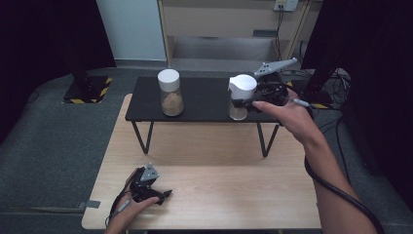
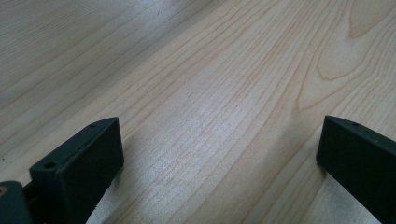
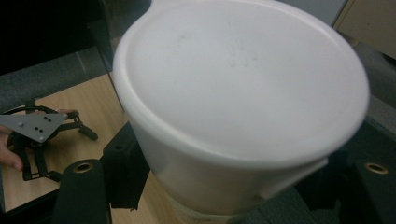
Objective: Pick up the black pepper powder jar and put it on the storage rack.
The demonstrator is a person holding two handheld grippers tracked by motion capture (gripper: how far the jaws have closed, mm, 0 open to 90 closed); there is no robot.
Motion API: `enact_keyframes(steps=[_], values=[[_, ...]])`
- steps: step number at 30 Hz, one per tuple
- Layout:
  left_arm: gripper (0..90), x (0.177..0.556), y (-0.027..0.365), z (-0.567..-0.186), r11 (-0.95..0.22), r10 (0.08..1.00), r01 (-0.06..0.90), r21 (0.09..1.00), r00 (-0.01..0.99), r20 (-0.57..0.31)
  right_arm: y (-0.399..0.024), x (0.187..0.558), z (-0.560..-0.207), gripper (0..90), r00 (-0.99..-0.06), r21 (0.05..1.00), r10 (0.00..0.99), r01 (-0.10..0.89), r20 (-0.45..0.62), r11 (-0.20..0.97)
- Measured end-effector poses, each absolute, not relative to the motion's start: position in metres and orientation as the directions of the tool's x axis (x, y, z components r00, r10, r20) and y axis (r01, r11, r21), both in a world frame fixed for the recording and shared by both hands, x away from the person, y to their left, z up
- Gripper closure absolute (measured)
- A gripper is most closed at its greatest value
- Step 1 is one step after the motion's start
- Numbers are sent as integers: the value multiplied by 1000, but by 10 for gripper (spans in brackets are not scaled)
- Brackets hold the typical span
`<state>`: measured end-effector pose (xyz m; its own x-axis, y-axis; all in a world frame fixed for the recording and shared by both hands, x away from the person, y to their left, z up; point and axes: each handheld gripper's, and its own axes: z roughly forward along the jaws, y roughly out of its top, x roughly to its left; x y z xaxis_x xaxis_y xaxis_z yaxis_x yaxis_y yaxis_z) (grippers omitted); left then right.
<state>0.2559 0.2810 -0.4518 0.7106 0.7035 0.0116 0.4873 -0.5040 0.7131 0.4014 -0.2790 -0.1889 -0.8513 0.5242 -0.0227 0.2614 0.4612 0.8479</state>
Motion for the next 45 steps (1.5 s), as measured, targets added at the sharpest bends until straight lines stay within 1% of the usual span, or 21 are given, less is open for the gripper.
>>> enact_keyframes(steps=[26, 34, 39, 45], values=[[0, 256, 281, -452, -503, 704, 487, 713, 711, 11, -272, 435, -200, 315, -834, 837, 552, 289, -17, 464], [0, 256, 281, -452, -504, 703, 487, 713, 711, 11, -273, 439, -204, 315, -832, 837, 555, 300, -5, 457], [0, 256, 281, -452, -504, 703, 487, 713, 711, 11, -270, 437, -204, 312, -835, 835, 550, 283, -27, 472], [0, 256, 281, -452, -504, 704, 487, 713, 711, 12, -271, 437, -207, 311, -834, 840, 551, 283, -22, 462]])
